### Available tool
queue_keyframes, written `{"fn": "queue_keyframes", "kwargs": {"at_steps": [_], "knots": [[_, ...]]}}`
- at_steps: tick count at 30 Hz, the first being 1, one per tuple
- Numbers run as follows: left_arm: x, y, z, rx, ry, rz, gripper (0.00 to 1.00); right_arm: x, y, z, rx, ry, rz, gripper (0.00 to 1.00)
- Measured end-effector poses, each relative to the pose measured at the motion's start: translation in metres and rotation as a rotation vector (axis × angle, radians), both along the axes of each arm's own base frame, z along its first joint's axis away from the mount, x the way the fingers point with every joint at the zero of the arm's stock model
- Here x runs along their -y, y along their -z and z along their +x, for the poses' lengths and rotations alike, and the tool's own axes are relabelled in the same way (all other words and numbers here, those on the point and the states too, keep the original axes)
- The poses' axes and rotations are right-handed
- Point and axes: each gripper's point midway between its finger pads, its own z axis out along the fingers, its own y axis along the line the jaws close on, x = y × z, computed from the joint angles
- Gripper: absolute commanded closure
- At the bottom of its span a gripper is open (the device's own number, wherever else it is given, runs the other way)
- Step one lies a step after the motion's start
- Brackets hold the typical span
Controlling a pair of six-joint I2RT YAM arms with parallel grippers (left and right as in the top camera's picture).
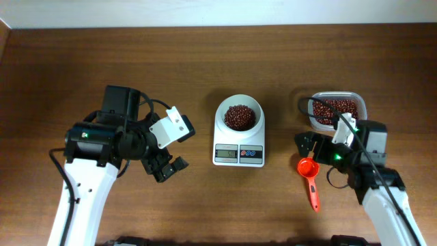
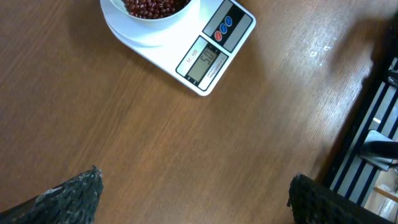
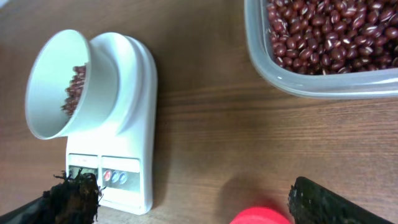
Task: Scoop and weigh 50g on scale
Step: 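Open the right gripper to release the scoop and lift away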
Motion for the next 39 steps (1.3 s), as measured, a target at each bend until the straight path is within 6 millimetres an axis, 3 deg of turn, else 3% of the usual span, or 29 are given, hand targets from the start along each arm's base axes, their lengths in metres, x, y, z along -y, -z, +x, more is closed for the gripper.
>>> {"fn": "queue_keyframes", "kwargs": {"at_steps": [2, 6, 13, 22, 39], "knots": [[0.000, 0.000, 0.000, 0.000, 0.000, 0.000, 0.01, -0.010, -0.033, -0.011, 0.107, -0.030, -0.010, 0.01], [0.000, 0.000, 0.000, 0.000, 0.000, 0.000, 0.01, -0.038, -0.068, -0.025, 0.253, -0.118, -0.063, 0.01], [0.000, 0.000, 0.000, -0.001, 0.000, 0.000, 0.01, -0.029, -0.066, -0.028, 0.246, -0.069, -0.107, 0.01], [0.000, 0.000, 0.000, 0.000, 0.000, 0.000, 0.01, -0.001, -0.087, -0.068, 0.315, 0.057, -0.183, 0.01], [0.000, 0.000, 0.000, -0.001, 0.000, 0.000, 0.01, 0.027, -0.091, -0.071, 0.326, 0.213, -0.239, 0.01]]}}
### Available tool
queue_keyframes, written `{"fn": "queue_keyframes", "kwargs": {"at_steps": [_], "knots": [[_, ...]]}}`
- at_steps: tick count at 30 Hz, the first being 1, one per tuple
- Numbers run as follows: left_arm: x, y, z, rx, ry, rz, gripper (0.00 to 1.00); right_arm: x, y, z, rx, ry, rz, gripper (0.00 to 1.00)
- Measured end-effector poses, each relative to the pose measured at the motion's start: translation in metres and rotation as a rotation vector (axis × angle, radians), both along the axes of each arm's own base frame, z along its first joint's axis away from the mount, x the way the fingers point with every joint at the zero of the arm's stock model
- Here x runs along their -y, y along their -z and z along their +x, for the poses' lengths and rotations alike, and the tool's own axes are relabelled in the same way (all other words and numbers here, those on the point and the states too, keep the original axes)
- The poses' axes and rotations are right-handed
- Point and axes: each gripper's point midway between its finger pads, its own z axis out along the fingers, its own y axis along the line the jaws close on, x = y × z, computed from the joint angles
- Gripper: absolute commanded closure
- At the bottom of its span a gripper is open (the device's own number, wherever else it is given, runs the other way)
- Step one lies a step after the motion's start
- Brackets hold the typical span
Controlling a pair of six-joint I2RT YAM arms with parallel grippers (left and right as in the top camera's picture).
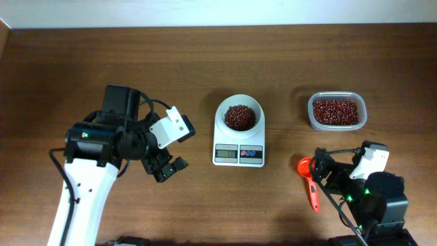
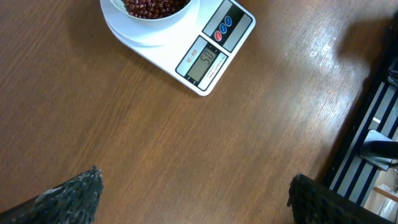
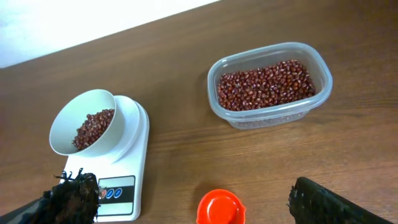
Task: Scoop and weigh 50g on scale
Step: 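Open the right gripper to release the scoop and lift away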
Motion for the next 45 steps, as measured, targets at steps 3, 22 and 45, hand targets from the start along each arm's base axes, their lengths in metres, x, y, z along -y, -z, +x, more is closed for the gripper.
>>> {"fn": "queue_keyframes", "kwargs": {"at_steps": [3, 22, 45], "knots": [[0.000, 0.000, 0.000, 0.000, 0.000, 0.000, 0.01, 0.006, 0.000, -0.011, 0.007, 0.028, -0.007, 0.01], [0.000, 0.000, 0.000, 0.000, 0.000, 0.000, 0.01, 0.028, -0.007, -0.003, 0.115, 0.179, 0.009, 0.01], [0.000, 0.000, 0.000, 0.000, 0.000, 0.000, 0.01, 0.049, -0.063, -0.011, 0.544, 0.223, -0.026, 0.01]]}}
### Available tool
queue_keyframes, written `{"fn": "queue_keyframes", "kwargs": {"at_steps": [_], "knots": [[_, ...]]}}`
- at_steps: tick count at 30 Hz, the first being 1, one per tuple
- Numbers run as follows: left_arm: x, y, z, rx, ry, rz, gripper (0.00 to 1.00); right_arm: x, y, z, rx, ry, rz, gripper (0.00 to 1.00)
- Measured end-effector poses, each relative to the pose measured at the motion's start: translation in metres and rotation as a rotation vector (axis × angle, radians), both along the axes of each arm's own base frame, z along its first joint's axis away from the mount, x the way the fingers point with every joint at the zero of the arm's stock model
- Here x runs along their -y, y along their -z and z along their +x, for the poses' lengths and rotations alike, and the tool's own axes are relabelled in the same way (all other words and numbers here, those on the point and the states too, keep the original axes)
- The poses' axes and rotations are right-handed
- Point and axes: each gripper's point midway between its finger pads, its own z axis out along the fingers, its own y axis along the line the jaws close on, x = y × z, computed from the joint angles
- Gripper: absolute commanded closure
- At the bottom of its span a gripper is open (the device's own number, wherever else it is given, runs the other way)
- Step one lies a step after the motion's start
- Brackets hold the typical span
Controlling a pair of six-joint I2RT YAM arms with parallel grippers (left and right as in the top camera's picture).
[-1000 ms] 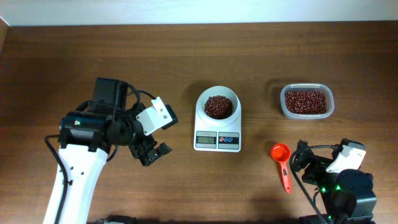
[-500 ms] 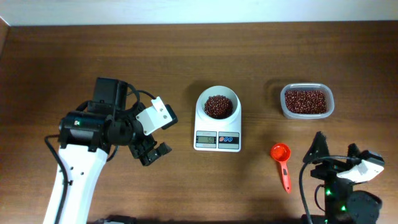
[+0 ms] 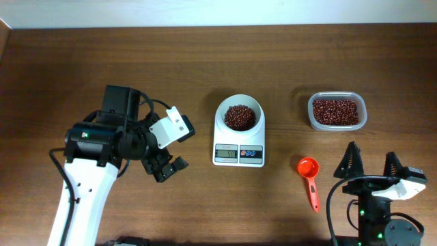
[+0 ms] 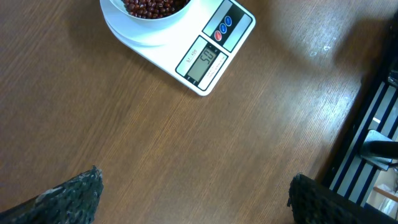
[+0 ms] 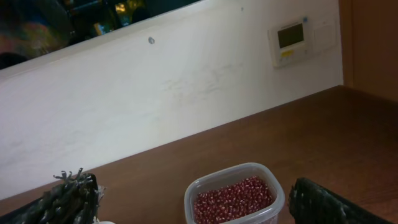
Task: Scoop and weigh 50g on scale
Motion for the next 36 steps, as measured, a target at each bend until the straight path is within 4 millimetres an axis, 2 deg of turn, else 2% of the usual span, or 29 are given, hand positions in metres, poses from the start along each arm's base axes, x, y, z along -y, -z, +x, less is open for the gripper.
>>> {"fn": "queue_keyframes", "kwargs": {"at_steps": [7, 8, 9, 10, 19, 22, 24, 25, 36], "knots": [[0.000, 0.000, 0.000, 0.000, 0.000, 0.000, 0.01, -0.001, 0.003, 0.001, -0.007, -0.006, 0.001, 0.01], [0.000, 0.000, 0.000, 0.000, 0.000, 0.000, 0.01, -0.001, 0.010, 0.003, -0.021, -0.006, 0.002, 0.01], [0.000, 0.000, 0.000, 0.000, 0.000, 0.000, 0.01, 0.000, 0.028, 0.008, -0.061, -0.006, 0.010, 0.01], [0.000, 0.000, 0.000, 0.000, 0.000, 0.000, 0.01, 0.000, 0.036, 0.011, -0.066, -0.006, 0.010, 0.01], [0.000, 0.000, 0.000, 0.000, 0.000, 0.000, 0.01, 0.002, 0.064, 0.031, 0.028, -0.006, 0.002, 0.01], [0.000, 0.000, 0.000, 0.000, 0.000, 0.000, 0.01, 0.002, 0.077, 0.033, -0.001, -0.006, -0.008, 0.01], [0.000, 0.000, 0.000, 0.000, 0.000, 0.000, 0.01, 0.002, 0.098, 0.033, -0.088, -0.007, -0.019, 0.01], [0.000, 0.000, 0.000, 0.000, 0.000, 0.000, 0.01, 0.001, 0.101, 0.033, -0.101, -0.011, -0.036, 0.01], [0.000, 0.000, 0.000, 0.000, 0.000, 0.000, 0.01, -0.003, 0.102, 0.033, -0.112, -0.038, -0.102, 0.01]]}}
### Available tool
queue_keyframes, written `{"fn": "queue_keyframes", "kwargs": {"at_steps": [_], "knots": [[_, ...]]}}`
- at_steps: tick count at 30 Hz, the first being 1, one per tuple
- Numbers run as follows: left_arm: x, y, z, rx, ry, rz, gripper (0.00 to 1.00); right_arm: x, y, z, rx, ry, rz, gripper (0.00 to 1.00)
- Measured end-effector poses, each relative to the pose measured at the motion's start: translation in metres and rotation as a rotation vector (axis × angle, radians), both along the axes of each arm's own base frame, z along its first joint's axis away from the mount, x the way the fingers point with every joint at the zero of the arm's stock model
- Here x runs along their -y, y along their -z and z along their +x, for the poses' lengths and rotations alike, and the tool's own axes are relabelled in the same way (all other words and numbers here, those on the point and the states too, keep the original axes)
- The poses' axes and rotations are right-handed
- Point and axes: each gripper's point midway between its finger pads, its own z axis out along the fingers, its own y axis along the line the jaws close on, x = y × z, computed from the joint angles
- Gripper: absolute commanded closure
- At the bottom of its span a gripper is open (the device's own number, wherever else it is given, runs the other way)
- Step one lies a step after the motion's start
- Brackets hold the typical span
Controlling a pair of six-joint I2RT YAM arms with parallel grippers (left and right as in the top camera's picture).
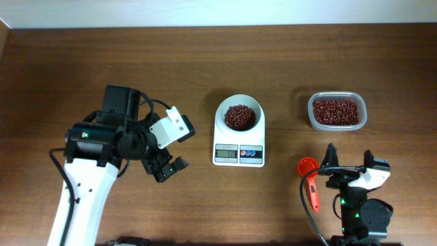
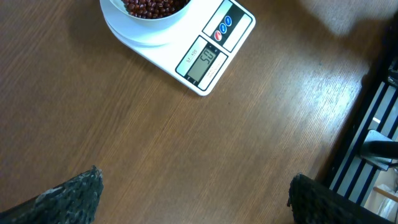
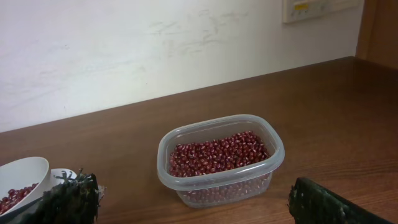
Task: Scoop and weigh 50g on scale
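Note:
A white scale [image 1: 238,152] stands mid-table with a white bowl [image 1: 238,115] of red beans on it; its display [image 2: 204,62] shows in the left wrist view. A clear tub of red beans [image 1: 335,111] [image 3: 220,158] sits at the right. The red scoop [image 1: 309,179] lies on the table below the tub. My right gripper [image 1: 349,164] is open and empty beside the scoop, near the front edge. My left gripper [image 1: 169,168] hangs open and empty left of the scale.
The wooden table [image 1: 82,61] runs to a white wall [image 3: 124,50] at the back. A dark rack [image 2: 373,130] shows past the table's edge in the left wrist view.
My right arm has shifted a little to the left and toward the scoop, and its camera now looks lower, at the tub. The left arm, scale and scoop have not moved.
My right gripper stood open just below the tub with the scoop lying beside it. Then it was farther back toward the front edge, then at the front right corner facing the wall, and now beside the scoop. The scale, bowl and left arm stayed put.

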Motion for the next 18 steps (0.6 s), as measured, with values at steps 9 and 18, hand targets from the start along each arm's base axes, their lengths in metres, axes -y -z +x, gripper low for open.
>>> {"fn": "queue_keyframes", "kwargs": {"at_steps": [9, 18], "knots": [[0.0000, 0.0000, 0.0000, 0.000, 0.000, 0.000, 0.01, -0.0001, 0.0000, 0.0000, -0.002, -0.002, -0.018, 0.01], [0.0000, 0.0000, 0.0001, 0.000, 0.000, 0.000, 0.01, -0.0014, 0.0000, 0.0002, -0.010, -0.015, -0.086, 0.01]]}}
